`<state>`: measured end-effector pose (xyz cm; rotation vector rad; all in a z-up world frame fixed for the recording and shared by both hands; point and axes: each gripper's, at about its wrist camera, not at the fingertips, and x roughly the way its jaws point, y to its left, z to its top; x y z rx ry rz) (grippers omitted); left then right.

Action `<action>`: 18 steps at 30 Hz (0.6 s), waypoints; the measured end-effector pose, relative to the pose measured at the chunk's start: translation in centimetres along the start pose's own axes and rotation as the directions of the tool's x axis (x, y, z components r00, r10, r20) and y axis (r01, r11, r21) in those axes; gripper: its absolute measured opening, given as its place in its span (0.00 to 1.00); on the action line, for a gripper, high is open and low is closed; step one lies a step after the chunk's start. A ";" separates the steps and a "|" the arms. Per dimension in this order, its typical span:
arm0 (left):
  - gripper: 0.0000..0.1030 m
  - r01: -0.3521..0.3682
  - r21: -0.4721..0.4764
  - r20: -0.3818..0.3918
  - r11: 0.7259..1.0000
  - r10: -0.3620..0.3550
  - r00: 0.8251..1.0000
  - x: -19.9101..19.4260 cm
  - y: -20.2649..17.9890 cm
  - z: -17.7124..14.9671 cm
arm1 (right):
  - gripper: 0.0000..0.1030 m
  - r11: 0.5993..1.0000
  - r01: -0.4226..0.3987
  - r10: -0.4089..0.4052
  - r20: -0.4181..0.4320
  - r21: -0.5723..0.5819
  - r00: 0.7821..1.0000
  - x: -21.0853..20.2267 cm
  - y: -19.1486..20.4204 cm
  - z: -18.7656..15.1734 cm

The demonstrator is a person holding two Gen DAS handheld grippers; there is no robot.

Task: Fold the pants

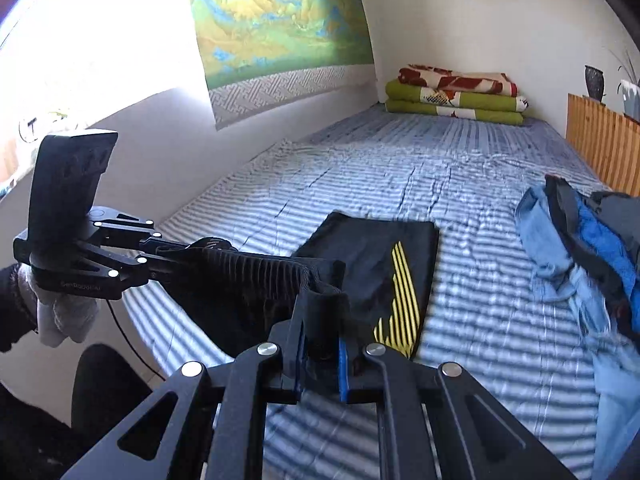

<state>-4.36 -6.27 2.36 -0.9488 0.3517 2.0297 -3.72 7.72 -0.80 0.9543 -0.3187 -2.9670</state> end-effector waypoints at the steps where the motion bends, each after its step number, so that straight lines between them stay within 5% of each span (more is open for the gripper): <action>1: 0.19 -0.007 -0.012 0.006 1.000 0.007 1.000 0.9 1.6 1.5 | 0.10 1.000 0.005 -0.005 0.004 0.004 1.000 1.5 -1.0 1.6; 5: 0.19 -0.021 -0.135 -0.040 0.991 0.015 0.999 8.0 9.6 6.0 | 0.10 0.995 -0.016 0.024 -0.085 0.097 0.996 10.2 -6.3 6.6; 9: 0.19 -0.020 -0.239 -0.120 0.971 -0.009 0.993 15.3 15.5 7.1 | 0.10 0.988 0.005 0.023 -0.180 0.157 0.983 17.7 -9.9 7.2; 18: 0.20 -0.033 -0.267 -0.189 0.963 -0.019 0.982 23.2 19.8 6.7 | 0.11 0.978 0.061 0.004 -0.306 0.201 0.952 26.4 -14.0 5.1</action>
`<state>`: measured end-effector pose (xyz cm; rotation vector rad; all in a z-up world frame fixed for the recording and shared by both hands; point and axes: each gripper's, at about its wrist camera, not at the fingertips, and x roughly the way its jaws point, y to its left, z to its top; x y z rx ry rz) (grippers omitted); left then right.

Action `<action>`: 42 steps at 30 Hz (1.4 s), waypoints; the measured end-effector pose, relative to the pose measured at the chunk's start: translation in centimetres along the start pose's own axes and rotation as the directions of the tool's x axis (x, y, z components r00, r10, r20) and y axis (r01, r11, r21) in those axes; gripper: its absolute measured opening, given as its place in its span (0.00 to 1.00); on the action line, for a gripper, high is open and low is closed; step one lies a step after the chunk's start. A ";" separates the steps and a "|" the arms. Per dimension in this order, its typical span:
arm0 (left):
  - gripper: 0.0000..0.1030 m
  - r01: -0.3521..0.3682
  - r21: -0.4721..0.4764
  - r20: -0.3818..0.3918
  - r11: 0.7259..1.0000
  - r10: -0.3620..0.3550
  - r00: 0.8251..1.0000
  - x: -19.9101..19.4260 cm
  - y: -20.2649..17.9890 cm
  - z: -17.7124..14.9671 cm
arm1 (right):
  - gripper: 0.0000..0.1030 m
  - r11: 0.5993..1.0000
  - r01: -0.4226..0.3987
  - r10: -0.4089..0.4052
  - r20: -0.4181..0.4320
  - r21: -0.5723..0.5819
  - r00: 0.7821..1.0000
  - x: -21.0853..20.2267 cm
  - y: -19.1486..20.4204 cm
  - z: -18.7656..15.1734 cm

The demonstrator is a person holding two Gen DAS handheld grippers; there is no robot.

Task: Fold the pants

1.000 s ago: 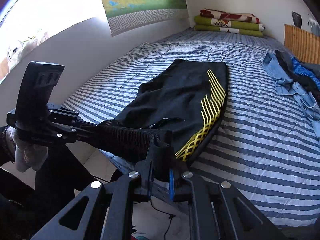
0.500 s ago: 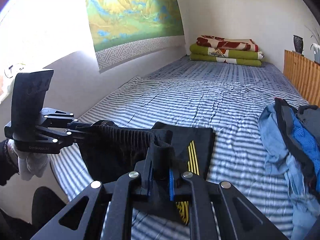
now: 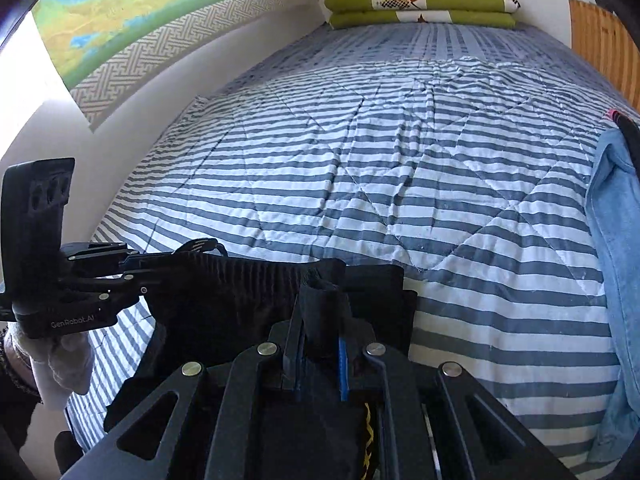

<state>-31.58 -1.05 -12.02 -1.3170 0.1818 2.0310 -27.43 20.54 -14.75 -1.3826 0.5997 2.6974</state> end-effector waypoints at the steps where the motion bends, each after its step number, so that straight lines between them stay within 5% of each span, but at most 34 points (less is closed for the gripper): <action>1: 0.23 0.001 -0.015 -0.017 1.000 -0.001 1.000 0.7 0.3 0.3 | 0.13 1.000 0.009 -0.009 -0.008 0.000 1.000 0.5 -0.2 0.1; 4: 0.44 -0.011 -0.096 -0.032 0.995 0.008 0.999 2.1 1.9 1.2 | 0.31 0.999 0.037 -0.036 -0.026 0.012 0.999 0.7 -0.8 0.3; 7: 0.61 0.002 -0.155 0.067 0.988 0.008 0.998 -0.8 3.5 0.9 | 0.39 0.997 0.026 -0.028 0.025 0.067 0.999 -1.8 -2.3 0.1; 10: 0.77 0.064 -0.198 0.077 0.978 -0.050 0.996 -2.5 4.6 -1.0 | 0.53 0.995 -0.013 0.009 0.033 0.096 0.999 -4.2 -3.4 -1.2; 15: 0.81 0.044 -0.208 -0.018 0.977 -0.049 0.999 -0.2 4.4 -2.9 | 0.63 0.986 -0.099 0.103 -0.020 0.131 0.995 -3.8 -4.1 -2.5; 24: 0.79 0.008 -0.251 -0.041 0.968 -0.019 0.999 3.5 5.0 -2.4 | 0.63 0.984 -0.115 0.127 -0.085 0.134 0.988 0.8 -3.9 -1.9; 28: 0.47 0.017 -0.244 -0.029 0.970 -0.025 0.999 3.9 5.0 -1.9 | 0.61 0.969 -0.165 0.180 -0.068 0.187 0.981 1.0 -4.7 -1.3; 29: 0.42 0.026 -0.239 -0.029 0.971 -0.034 0.999 4.0 4.8 -1.8 | 0.57 0.967 -0.170 0.186 -0.067 0.191 0.980 1.2 -4.7 -1.3; 30: 0.39 0.018 -0.223 -0.028 0.975 -0.024 0.999 4.1 4.5 -1.8 | 0.41 0.968 -0.168 0.186 -0.078 0.189 0.979 1.4 -4.5 -1.2; 32: 0.34 -0.001 -0.188 -0.018 0.982 -0.002 1.000 4.3 3.8 -1.9 | 0.33 0.976 -0.145 0.160 -0.082 0.162 0.984 1.7 -3.9 -1.3; 35: 0.37 -0.039 -0.163 0.021 0.986 0.043 0.999 3.8 3.1 -2.4 | 0.24 0.978 -0.137 0.152 -0.083 0.156 0.985 1.6 -3.8 -1.4; 37: 0.56 -0.083 -0.136 0.044 0.987 0.089 0.995 3.4 2.7 -2.9 | 0.17 0.980 -0.130 0.144 -0.084 0.149 0.986 1.5 -3.9 -1.6; 42: 0.67 -0.010 -0.137 0.042 0.991 0.016 0.999 2.9 3.6 -4.0 | 0.15 0.983 -0.125 0.136 -0.075 0.136 0.988 1.3 -3.9 -2.0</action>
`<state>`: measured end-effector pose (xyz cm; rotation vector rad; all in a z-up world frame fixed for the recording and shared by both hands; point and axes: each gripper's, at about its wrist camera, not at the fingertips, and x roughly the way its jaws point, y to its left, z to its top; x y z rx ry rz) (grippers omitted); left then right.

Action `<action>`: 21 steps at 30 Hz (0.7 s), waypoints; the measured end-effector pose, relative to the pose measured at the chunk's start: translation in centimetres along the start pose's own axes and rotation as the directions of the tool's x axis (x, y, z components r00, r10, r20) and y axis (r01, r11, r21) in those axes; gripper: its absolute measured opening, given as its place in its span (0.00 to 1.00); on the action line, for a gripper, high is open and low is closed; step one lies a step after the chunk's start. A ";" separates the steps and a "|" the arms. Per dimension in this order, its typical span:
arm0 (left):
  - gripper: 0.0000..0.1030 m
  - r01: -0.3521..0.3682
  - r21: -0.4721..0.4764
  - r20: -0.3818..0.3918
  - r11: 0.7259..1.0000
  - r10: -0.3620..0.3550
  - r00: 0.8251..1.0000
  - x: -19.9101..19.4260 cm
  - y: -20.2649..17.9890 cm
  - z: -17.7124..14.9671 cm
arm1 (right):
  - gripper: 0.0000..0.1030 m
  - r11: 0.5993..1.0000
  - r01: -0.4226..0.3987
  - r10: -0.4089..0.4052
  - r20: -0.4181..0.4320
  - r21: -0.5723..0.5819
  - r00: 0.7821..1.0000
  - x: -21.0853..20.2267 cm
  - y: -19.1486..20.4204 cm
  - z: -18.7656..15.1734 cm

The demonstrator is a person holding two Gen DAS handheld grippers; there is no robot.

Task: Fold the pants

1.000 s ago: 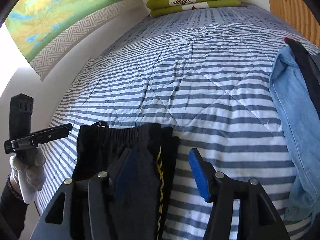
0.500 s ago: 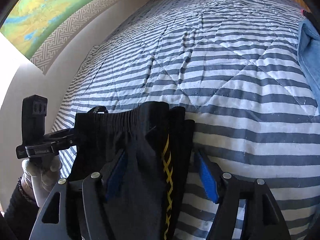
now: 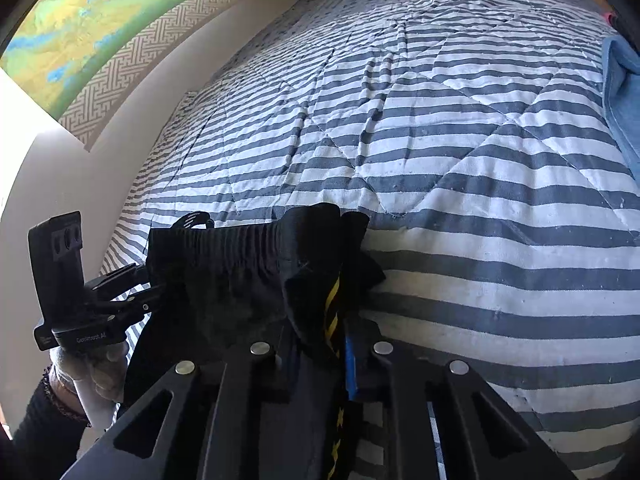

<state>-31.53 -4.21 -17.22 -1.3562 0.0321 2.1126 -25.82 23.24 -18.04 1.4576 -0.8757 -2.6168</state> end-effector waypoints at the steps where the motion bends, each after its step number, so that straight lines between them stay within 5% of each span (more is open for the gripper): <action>1: 0.68 0.007 -0.001 -0.001 1.000 -0.007 1.000 -0.1 0.2 -0.1 | 0.15 1.000 0.006 -0.006 0.003 -0.014 1.000 0.0 0.0 0.0; 14: 0.65 0.057 -0.015 0.010 0.998 -0.057 0.998 0.6 0.9 1.0 | 0.15 0.999 -0.013 0.013 -0.005 -0.031 1.000 0.2 -0.1 0.0; 18: 0.23 0.089 -0.068 0.001 0.994 -0.089 0.996 1.5 1.0 1.9 | 0.10 1.000 -0.015 0.015 0.009 -0.009 1.000 0.4 -0.1 0.1; 21: 0.16 0.064 -0.072 0.033 0.995 -0.062 0.998 0.6 -0.1 1.8 | 0.05 0.999 -0.019 0.018 0.036 0.027 0.999 -0.2 0.4 0.0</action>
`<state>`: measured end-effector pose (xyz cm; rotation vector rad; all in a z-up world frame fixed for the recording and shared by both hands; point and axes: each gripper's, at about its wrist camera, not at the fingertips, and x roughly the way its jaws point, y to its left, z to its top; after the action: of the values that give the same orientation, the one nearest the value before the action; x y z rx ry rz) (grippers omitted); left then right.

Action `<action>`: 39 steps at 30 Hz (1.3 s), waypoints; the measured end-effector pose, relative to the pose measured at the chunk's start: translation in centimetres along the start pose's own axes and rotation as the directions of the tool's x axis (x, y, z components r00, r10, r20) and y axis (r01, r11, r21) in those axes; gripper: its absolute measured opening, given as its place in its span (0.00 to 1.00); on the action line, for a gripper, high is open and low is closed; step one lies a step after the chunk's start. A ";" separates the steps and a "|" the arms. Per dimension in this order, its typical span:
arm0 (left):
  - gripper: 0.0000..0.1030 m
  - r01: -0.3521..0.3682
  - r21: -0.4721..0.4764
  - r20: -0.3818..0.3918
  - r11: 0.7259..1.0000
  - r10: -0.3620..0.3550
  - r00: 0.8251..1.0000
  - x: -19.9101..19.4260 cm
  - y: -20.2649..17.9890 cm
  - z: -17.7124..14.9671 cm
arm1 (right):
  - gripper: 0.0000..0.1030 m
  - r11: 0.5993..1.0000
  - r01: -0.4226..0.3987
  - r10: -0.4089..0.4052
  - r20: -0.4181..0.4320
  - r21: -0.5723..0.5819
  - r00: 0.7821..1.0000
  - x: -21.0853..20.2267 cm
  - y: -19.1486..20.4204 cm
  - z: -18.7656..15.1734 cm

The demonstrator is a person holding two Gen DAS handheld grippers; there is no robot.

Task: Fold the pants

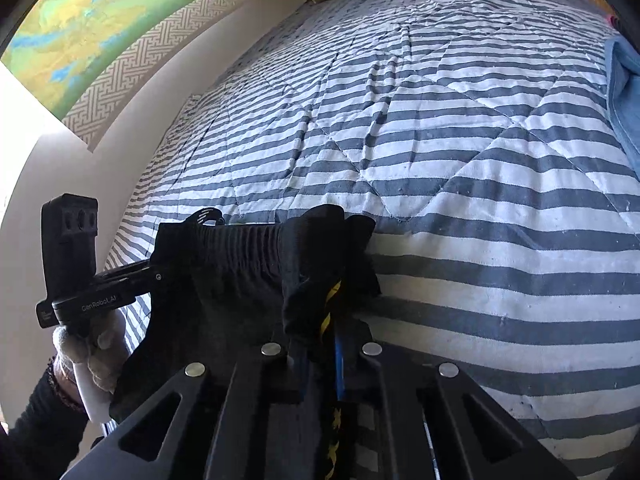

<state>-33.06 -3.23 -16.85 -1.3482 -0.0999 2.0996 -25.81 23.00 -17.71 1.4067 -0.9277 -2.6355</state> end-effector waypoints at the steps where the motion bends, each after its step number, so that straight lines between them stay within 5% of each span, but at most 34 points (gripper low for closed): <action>1: 0.15 -0.006 0.014 0.016 1.000 0.006 1.000 -0.6 -0.5 -0.1 | 0.05 1.000 -0.002 0.002 0.015 0.001 1.000 -0.6 0.5 -0.1; 8: 0.14 0.007 0.040 0.183 0.999 -0.015 0.983 -11.4 -1.9 -0.9 | 0.05 0.994 -0.053 0.068 0.150 -0.098 0.986 -6.8 8.1 -0.5; 14: 0.13 -0.025 -0.020 0.348 0.999 0.030 0.937 -23.5 1.2 -2.3 | 0.05 0.952 -0.077 0.147 0.222 -0.298 0.964 -9.7 19.5 -1.7; 19: 0.12 -0.100 -0.057 0.437 0.993 0.115 0.892 -32.5 5.8 -4.6 | 0.05 0.902 -0.135 0.243 0.222 -0.411 0.944 -7.8 28.5 -2.8; 25: 0.12 -0.235 -0.119 0.445 0.965 0.263 0.856 -39.4 14.1 -5.5 | 0.05 0.858 -0.271 0.361 0.138 -0.435 0.922 -0.7 36.5 -0.9; 31: 0.12 -0.283 -0.208 0.359 0.936 0.343 0.868 -37.2 27.4 -0.3 | 0.04 0.874 -0.333 0.381 0.076 -0.353 0.921 11.8 40.2 5.0; 38: 0.13 -0.327 -0.298 0.198 0.897 0.393 0.898 -25.7 42.9 6.5 | 0.05 0.953 -0.279 0.280 -0.005 -0.117 0.960 28.6 37.7 13.5; 39: 0.19 -0.339 -0.301 0.158 0.891 0.398 0.904 -24.1 44.4 7.3 | 0.08 0.966 -0.234 0.234 -0.015 -0.111 0.972 30.1 37.7 14.3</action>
<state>-53.32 -49.77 -11.42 -1.3700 -0.2403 2.6346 -64.25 -9.41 -15.35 1.1935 -0.8710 -2.4696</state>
